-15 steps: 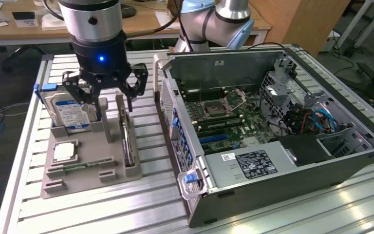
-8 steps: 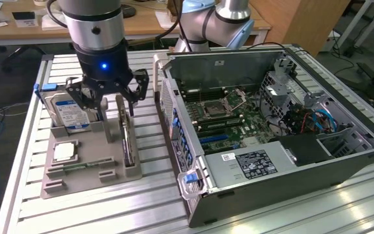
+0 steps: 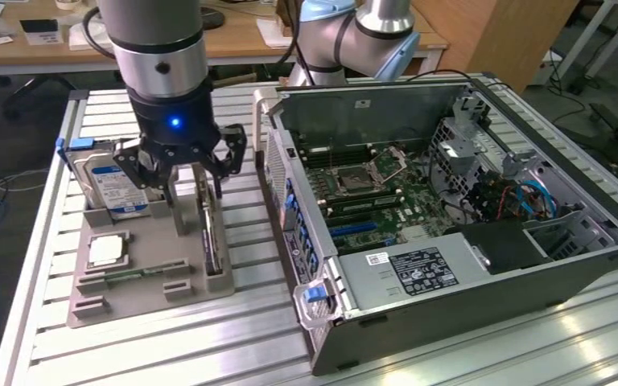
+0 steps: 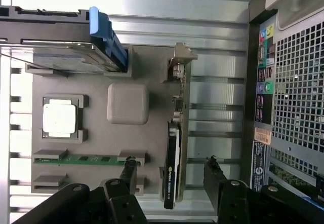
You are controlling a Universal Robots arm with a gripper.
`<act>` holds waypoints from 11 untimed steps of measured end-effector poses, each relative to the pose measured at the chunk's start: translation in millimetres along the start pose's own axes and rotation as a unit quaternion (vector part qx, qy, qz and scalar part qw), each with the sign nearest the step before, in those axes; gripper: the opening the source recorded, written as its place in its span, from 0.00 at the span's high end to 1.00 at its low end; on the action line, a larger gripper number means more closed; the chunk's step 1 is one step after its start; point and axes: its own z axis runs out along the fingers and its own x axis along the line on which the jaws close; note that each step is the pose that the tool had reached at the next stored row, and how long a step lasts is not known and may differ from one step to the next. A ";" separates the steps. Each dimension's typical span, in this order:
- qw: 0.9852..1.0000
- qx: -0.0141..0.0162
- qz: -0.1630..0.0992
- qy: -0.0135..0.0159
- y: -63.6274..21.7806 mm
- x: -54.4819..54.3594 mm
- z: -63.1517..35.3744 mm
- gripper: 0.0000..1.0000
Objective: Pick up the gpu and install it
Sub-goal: 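Pick up the gpu and move the gpu toward the slot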
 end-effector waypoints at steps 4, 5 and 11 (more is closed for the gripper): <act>1.000 0.001 0.000 0.000 3.3 -1.4 7.1 0.35; 1.000 0.002 0.000 0.000 3.3 -1.5 8.8 0.35; 1.000 0.003 -0.001 0.000 2.8 -2.5 19.7 0.35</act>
